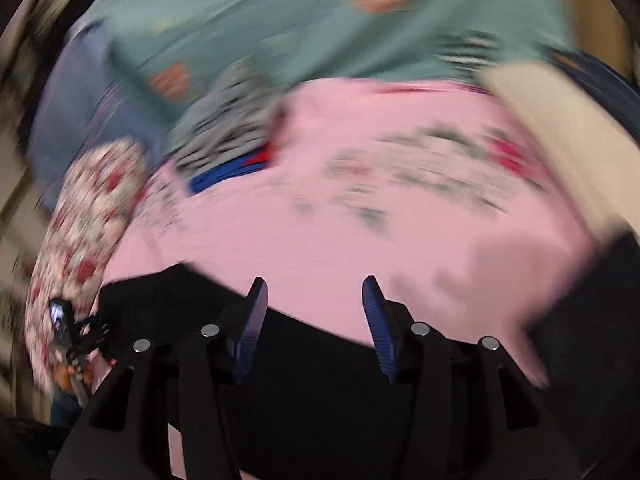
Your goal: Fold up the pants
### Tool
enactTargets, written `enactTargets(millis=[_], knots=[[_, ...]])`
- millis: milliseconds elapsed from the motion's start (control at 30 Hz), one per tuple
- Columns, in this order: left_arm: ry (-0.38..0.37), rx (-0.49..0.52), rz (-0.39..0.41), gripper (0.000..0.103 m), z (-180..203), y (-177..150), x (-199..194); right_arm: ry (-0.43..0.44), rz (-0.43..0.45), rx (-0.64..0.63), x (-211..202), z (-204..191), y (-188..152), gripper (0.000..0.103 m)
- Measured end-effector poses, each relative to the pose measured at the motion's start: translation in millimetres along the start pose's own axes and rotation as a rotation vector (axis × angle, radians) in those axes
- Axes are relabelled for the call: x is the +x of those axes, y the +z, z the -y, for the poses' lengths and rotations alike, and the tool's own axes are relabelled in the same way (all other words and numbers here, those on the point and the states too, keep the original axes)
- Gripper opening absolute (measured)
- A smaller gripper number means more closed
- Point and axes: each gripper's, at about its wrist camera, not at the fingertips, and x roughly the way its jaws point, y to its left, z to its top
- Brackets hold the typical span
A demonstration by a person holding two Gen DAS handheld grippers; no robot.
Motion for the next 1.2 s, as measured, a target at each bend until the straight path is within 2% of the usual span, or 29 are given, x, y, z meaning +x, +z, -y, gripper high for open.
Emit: enactTargets(millis=[133, 200, 300, 433, 567, 600, 633, 667, 700, 800, 867, 967, 1000, 1033, 1067, 1100, 1200], knots=[[0.019, 0.031, -0.003, 0.086, 3, 4, -4, -0.074, 0.008, 0.368, -52, 116, -82, 0.05], [0.023, 0.045, -0.002, 0.083, 4, 4, -11, -0.093, -0.002, 0.426, -59, 139, -112, 0.05], [0.027, 0.044, 0.019, 0.083, 5, 4, -30, -0.004, -0.043, 0.486, -46, 144, -130, 0.05], [0.007, 0.061, 0.063, 0.083, 17, 3, -56, -0.006, -0.126, 0.49, -15, 135, -123, 0.05], [-0.036, 0.097, 0.099, 0.083, 38, 4, -72, 0.143, -0.156, 0.594, 12, 135, -121, 0.052], [-0.054, 0.102, 0.103, 0.083, 43, 6, -74, 0.135, -0.128, 0.582, 13, 133, -119, 0.052], [-0.065, 0.106, 0.105, 0.083, 48, 7, -76, 0.163, -0.11, 0.573, 16, 130, -119, 0.048], [-0.079, 0.112, 0.106, 0.083, 55, 9, -78, 0.185, -0.089, 0.573, 19, 127, -118, 0.024], [-0.089, 0.12, 0.109, 0.083, 60, 10, -80, 0.175, -0.079, 0.566, 18, 126, -117, 0.013], [-0.122, 0.164, 0.121, 0.083, 79, 10, -84, 0.184, 0.037, 0.479, -5, 108, -107, 0.013], [-0.129, 0.19, 0.121, 0.083, 89, 8, -82, 0.194, 0.072, 0.452, -19, 100, -104, 0.012], [-0.135, 0.211, 0.088, 0.083, 100, 2, -70, 0.098, 0.007, 0.473, -7, 109, -112, 0.013], [-0.132, 0.211, 0.072, 0.083, 102, 0, -65, 0.097, -0.029, 0.502, 1, 114, -117, 0.015], [-0.134, 0.207, 0.058, 0.083, 103, -2, -62, 0.11, -0.058, 0.549, 7, 122, -122, 0.017], [-0.14, 0.202, 0.053, 0.083, 101, -2, -61, 0.132, -0.086, 0.608, 12, 129, -127, 0.029], [-0.146, 0.196, 0.053, 0.083, 99, -3, -60, 0.158, -0.071, 0.627, 12, 132, -128, 0.035], [-0.148, 0.179, 0.068, 0.083, 91, -4, -62, 0.197, -0.042, 0.61, 12, 130, -127, 0.04]])
